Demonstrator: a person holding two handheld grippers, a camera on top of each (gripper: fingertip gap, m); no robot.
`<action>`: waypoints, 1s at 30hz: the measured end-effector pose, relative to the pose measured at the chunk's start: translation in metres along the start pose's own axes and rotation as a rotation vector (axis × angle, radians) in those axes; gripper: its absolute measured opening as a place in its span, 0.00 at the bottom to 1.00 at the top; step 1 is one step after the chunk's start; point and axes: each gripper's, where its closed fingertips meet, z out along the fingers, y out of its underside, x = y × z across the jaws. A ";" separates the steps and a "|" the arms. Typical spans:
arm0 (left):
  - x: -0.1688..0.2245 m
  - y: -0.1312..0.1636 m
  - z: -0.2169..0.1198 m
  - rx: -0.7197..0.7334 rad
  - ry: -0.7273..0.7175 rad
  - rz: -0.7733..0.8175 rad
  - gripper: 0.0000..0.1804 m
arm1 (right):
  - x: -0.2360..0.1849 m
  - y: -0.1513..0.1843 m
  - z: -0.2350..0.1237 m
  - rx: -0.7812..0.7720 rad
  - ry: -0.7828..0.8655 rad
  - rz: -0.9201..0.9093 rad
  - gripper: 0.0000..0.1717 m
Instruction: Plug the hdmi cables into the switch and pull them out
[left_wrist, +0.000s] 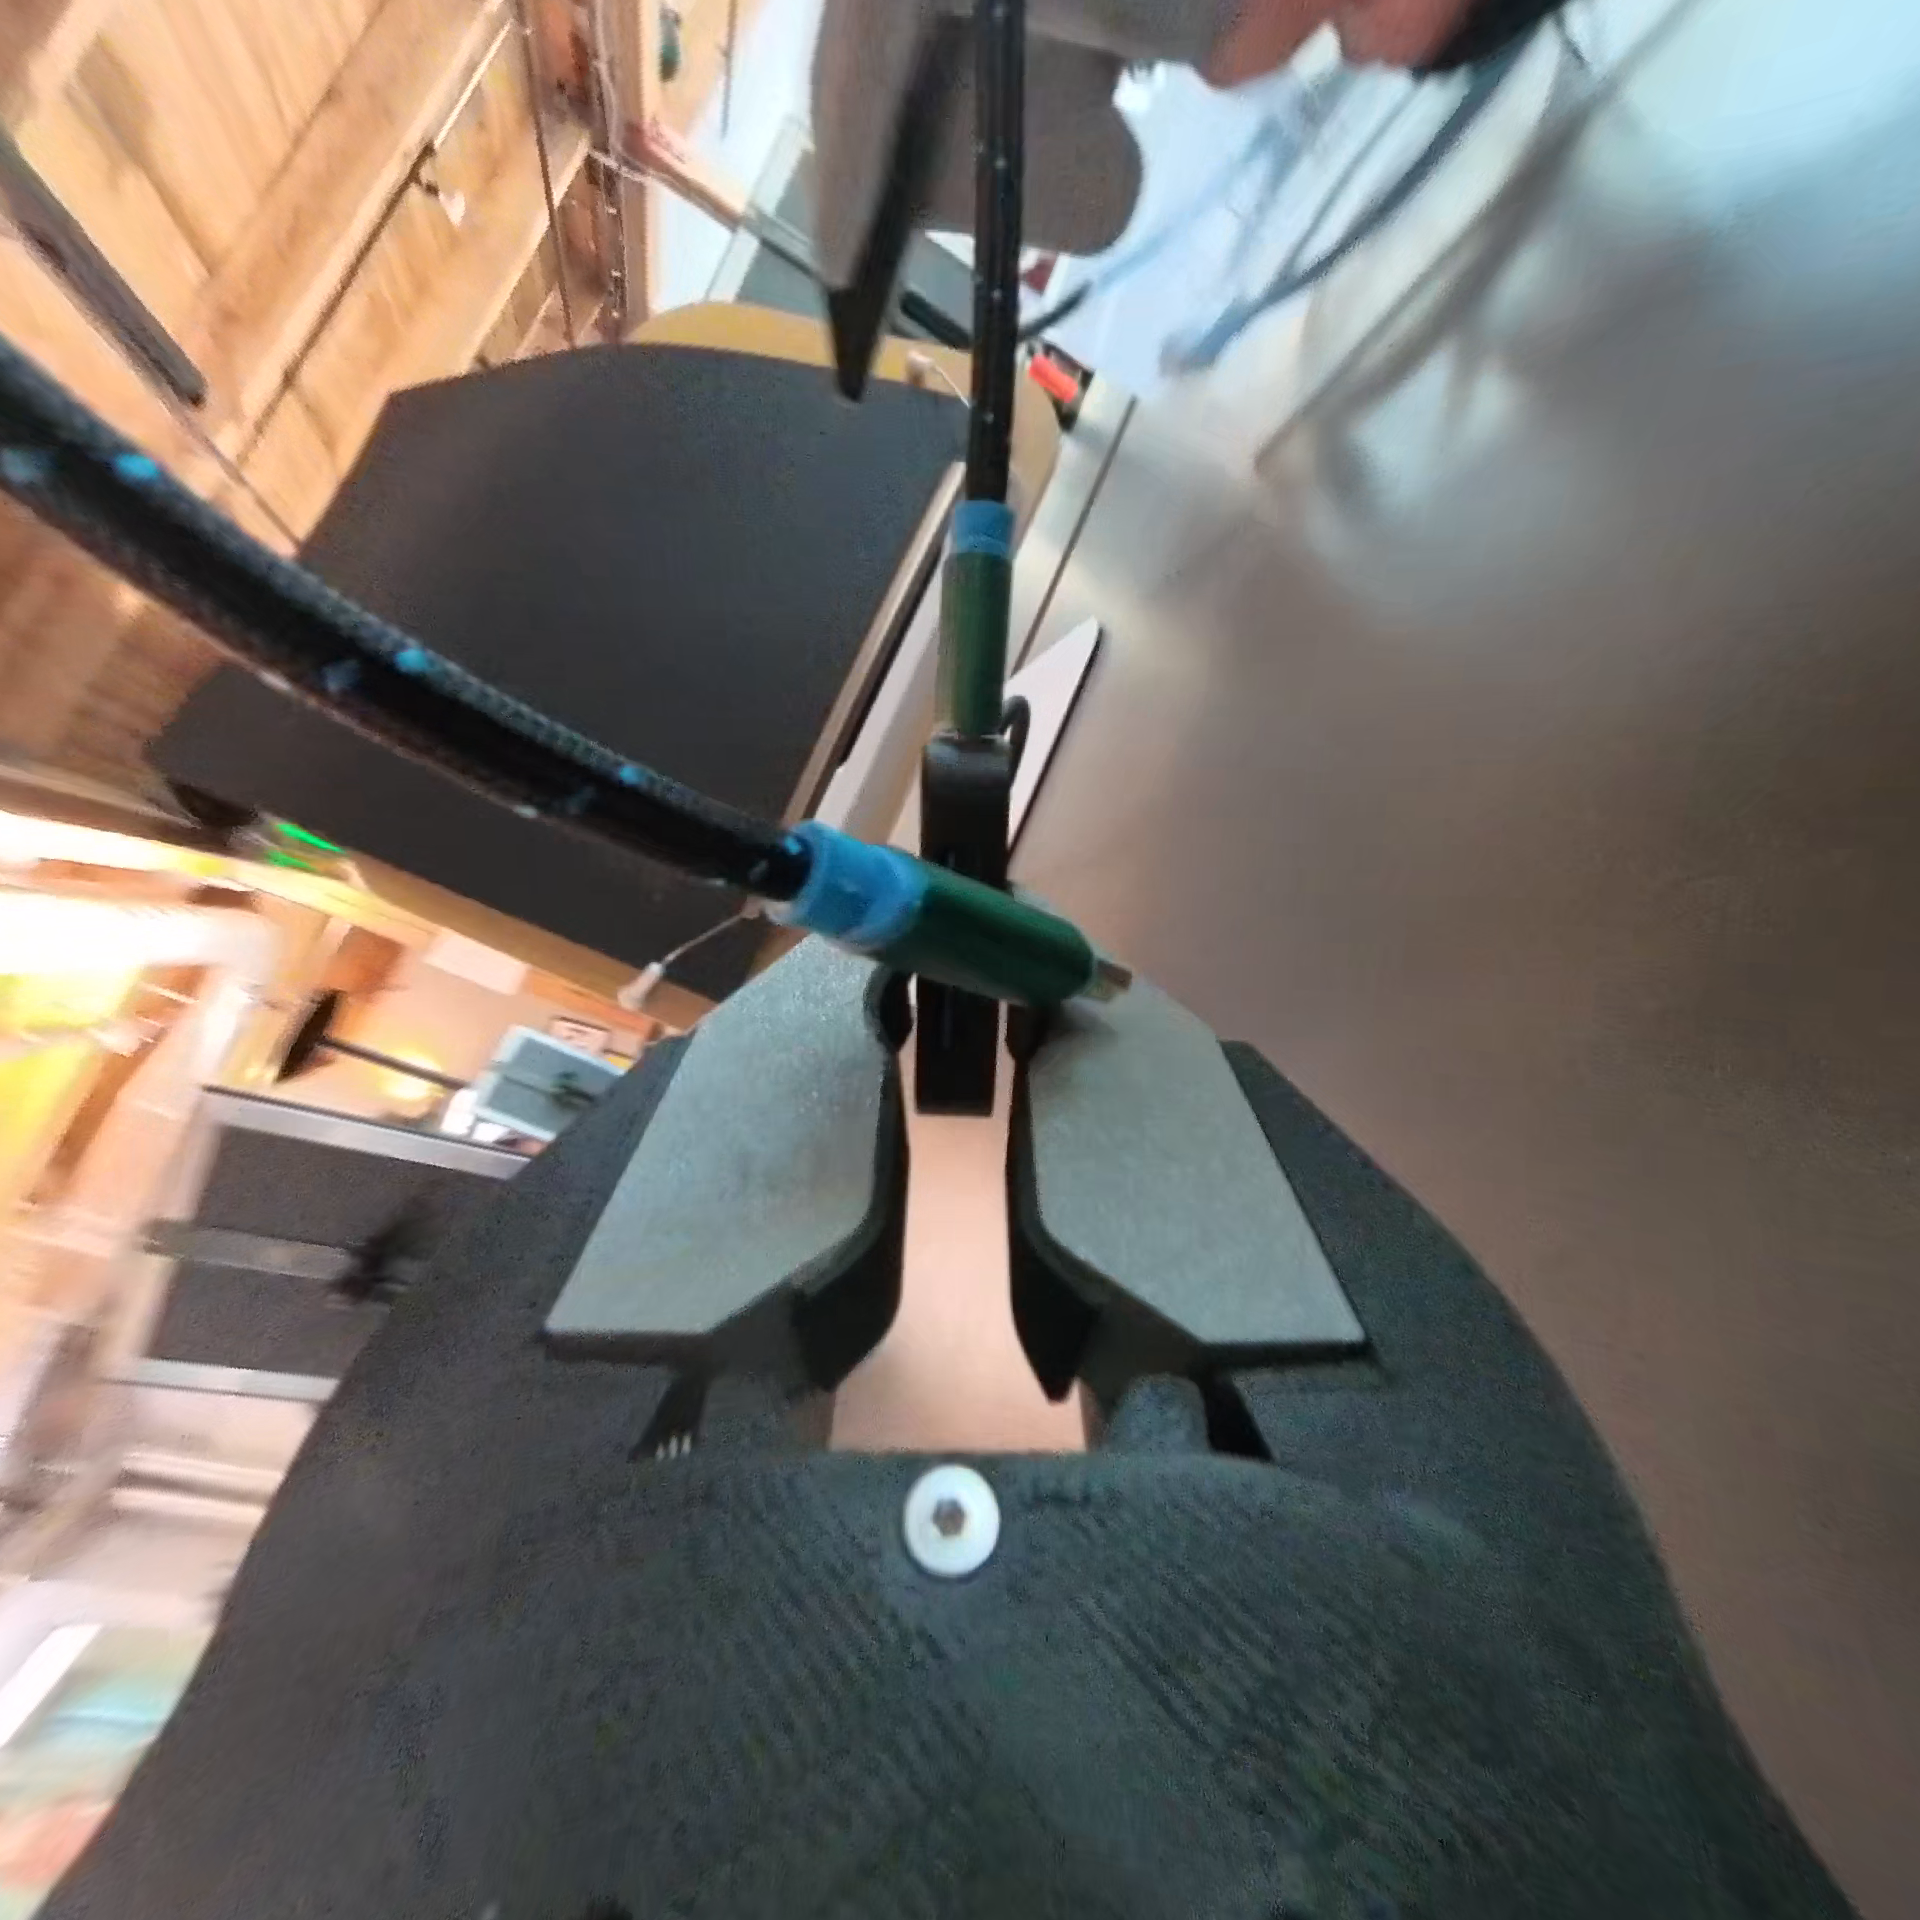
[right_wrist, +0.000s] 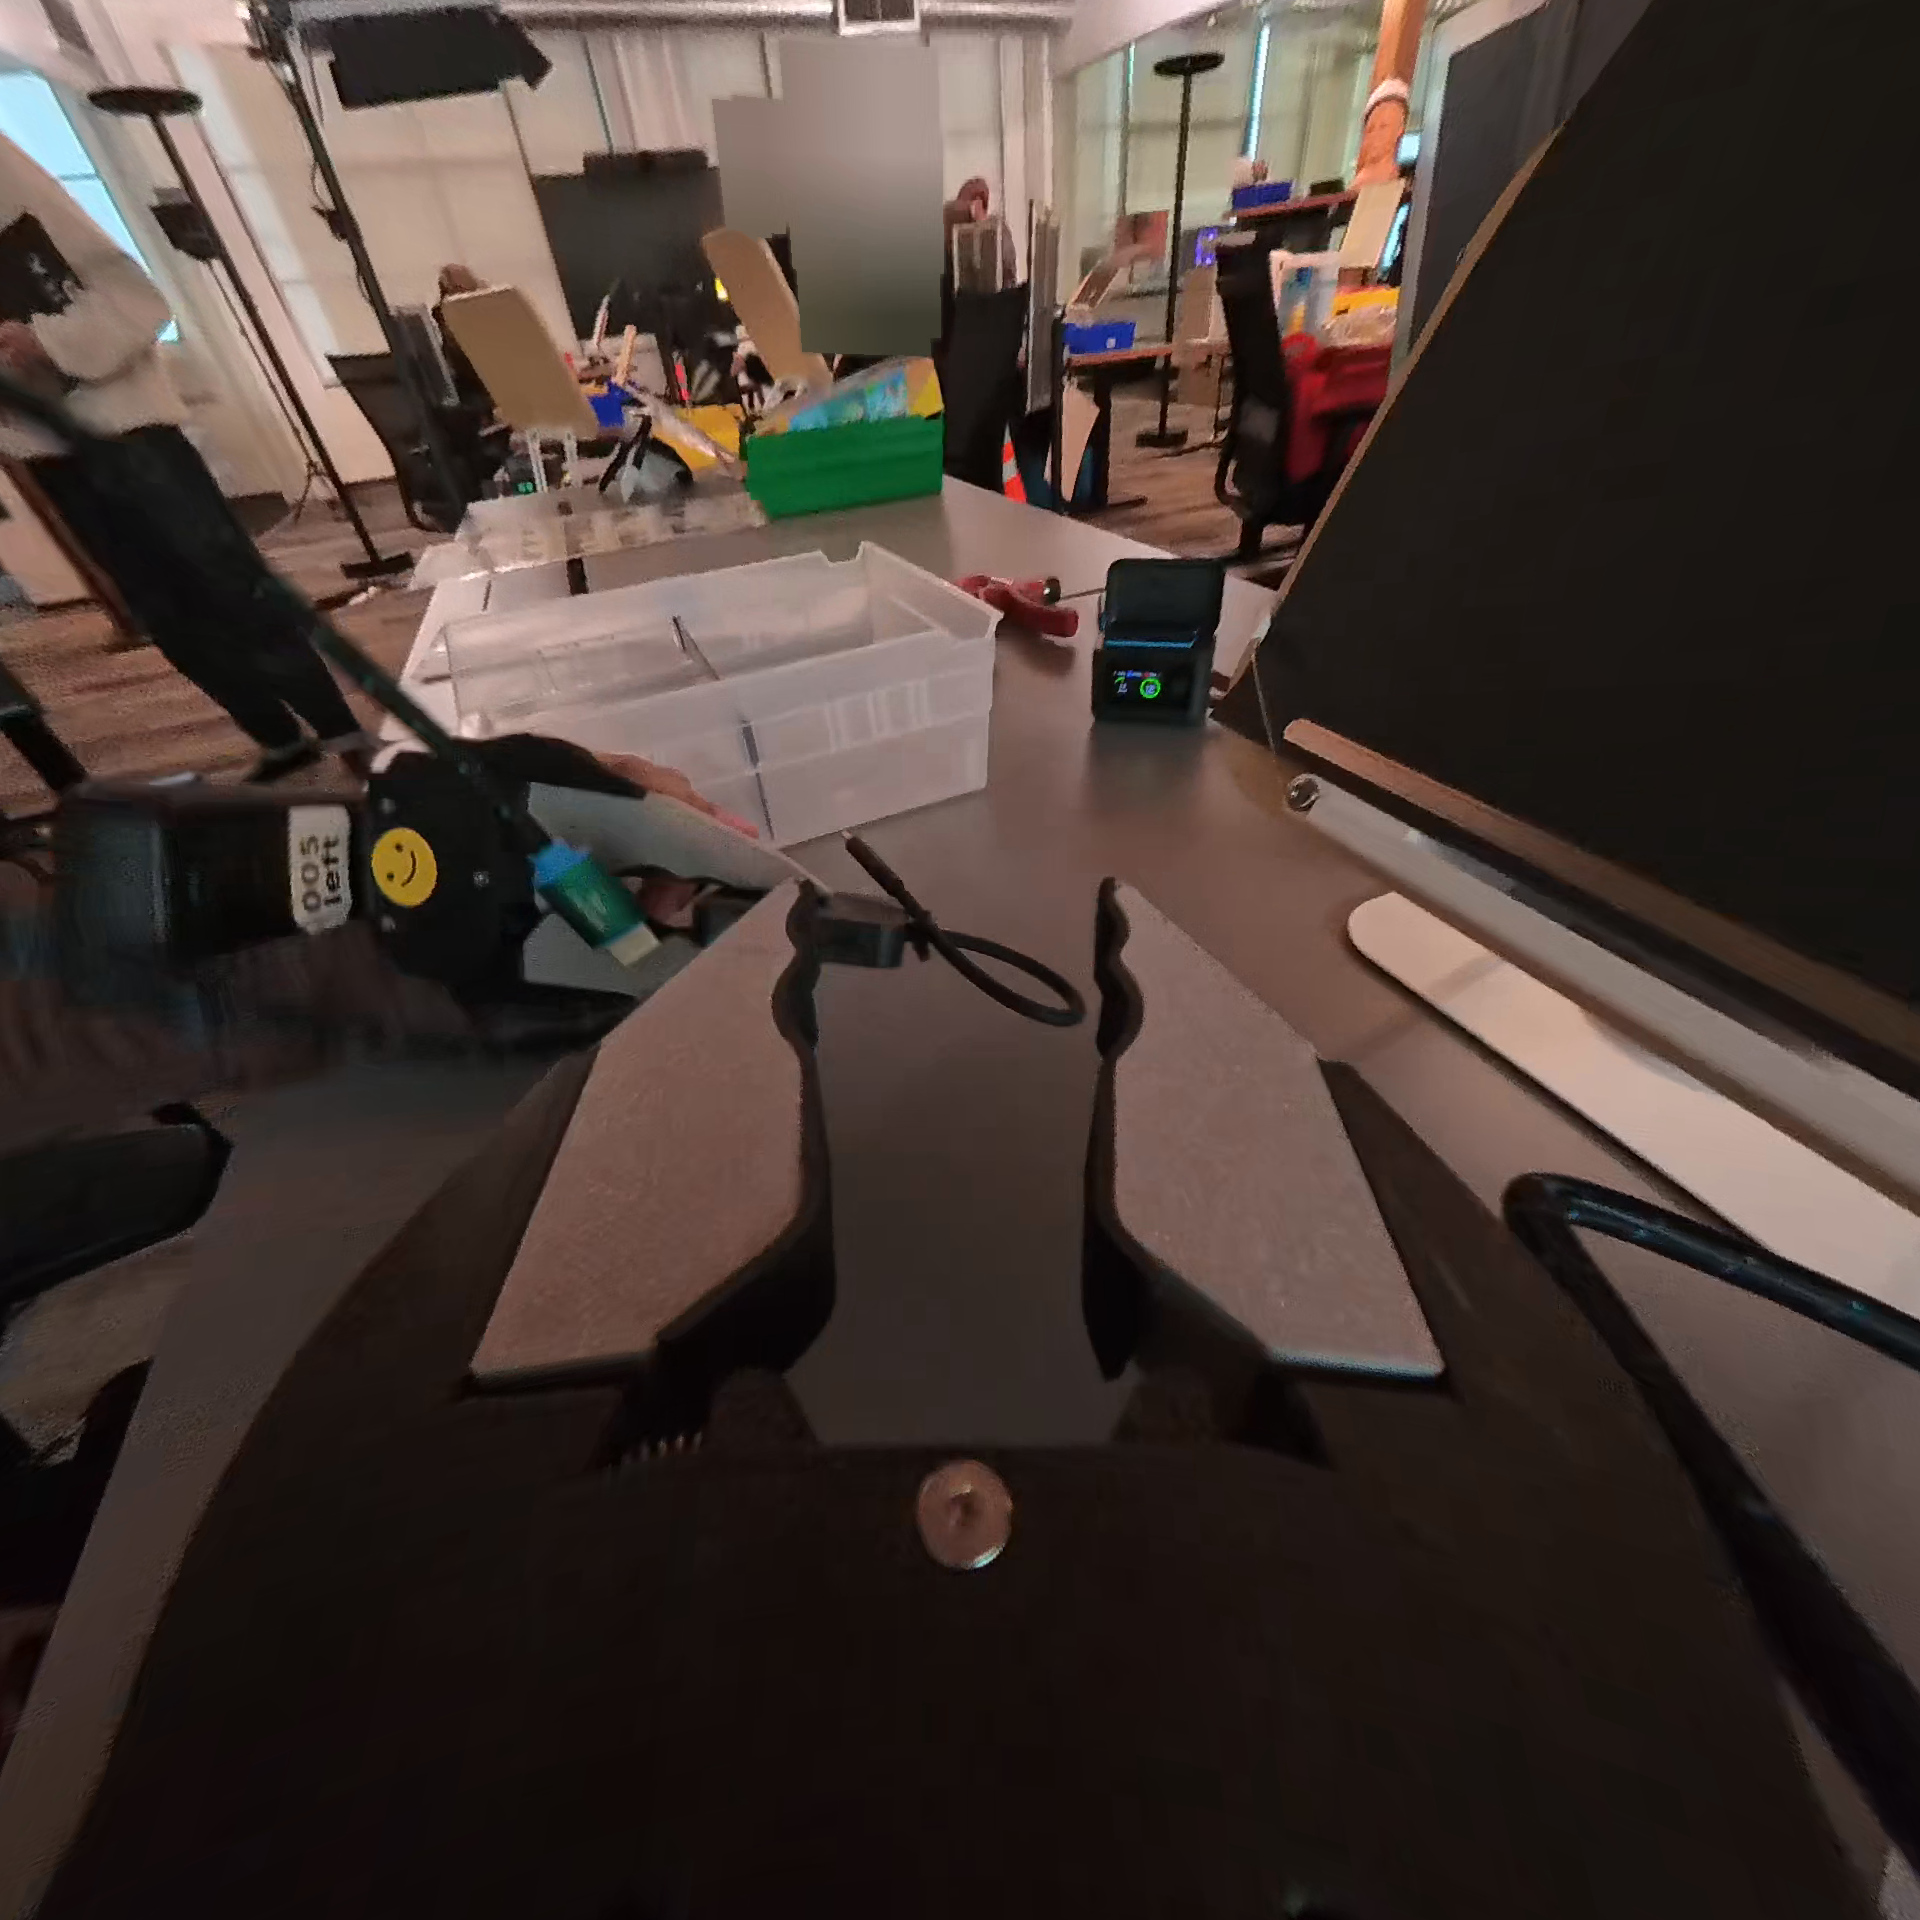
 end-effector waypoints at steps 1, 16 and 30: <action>-0.003 -0.002 -0.002 0.027 0.019 -0.082 0.07 | 0.001 0.000 -0.001 0.000 0.001 -0.002 0.29; 0.031 -0.055 -0.027 0.308 0.452 -0.539 0.07 | -0.089 0.046 0.024 -0.198 -0.309 -0.314 0.22; 0.002 -0.028 -0.020 0.229 0.291 -0.658 0.00 | -0.062 -0.037 -0.019 0.017 0.041 -0.417 0.05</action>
